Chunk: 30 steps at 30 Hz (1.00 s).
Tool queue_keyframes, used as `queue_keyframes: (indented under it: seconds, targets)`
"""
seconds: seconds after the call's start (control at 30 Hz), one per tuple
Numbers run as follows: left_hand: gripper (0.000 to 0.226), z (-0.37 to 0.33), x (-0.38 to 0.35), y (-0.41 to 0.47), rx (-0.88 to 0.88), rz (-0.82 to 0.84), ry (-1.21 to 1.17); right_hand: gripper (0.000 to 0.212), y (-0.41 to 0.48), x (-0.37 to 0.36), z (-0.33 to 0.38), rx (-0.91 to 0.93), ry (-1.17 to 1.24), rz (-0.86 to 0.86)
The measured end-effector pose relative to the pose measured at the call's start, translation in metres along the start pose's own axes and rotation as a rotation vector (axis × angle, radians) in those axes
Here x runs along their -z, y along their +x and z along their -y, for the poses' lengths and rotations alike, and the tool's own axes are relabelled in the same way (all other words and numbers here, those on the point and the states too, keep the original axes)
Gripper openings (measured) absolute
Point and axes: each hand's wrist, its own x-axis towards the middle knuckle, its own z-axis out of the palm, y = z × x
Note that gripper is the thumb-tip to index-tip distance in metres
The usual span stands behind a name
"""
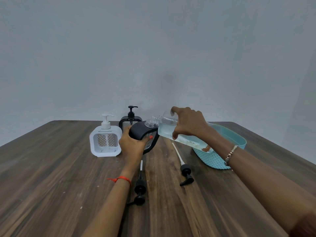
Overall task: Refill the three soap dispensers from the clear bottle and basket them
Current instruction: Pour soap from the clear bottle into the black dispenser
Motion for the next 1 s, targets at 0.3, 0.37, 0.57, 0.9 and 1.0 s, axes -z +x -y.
queue_keyframes:
  seconds: [0.3,0.37,0.57,0.9,1.0]
  targets:
    - [0.061,-0.0004,0.0002,-0.0003,0.014,0.000,-0.007,0.075,0.0007,0.0022,-0.0001,0.000,0.001,0.009]
    - [0.061,0.0001,0.0002,-0.0002,0.013,-0.002,-0.007,0.075,0.0011,0.0017,0.0001,0.000,0.000,0.009]
    - [0.062,0.0011,0.0003,-0.0005,0.009,-0.006,-0.001,0.075,0.0007,0.0006,0.0014,0.000,0.000,0.015]
    - [0.060,-0.0002,0.0002,-0.0008,0.022,-0.008,0.003,0.075,0.0012,0.0012,0.0017,-0.005,0.005,0.021]
    - [0.060,-0.0003,-0.0001,-0.0009,0.028,-0.007,0.008,0.075,0.0012,0.0020,0.0014,-0.012,0.006,0.028]
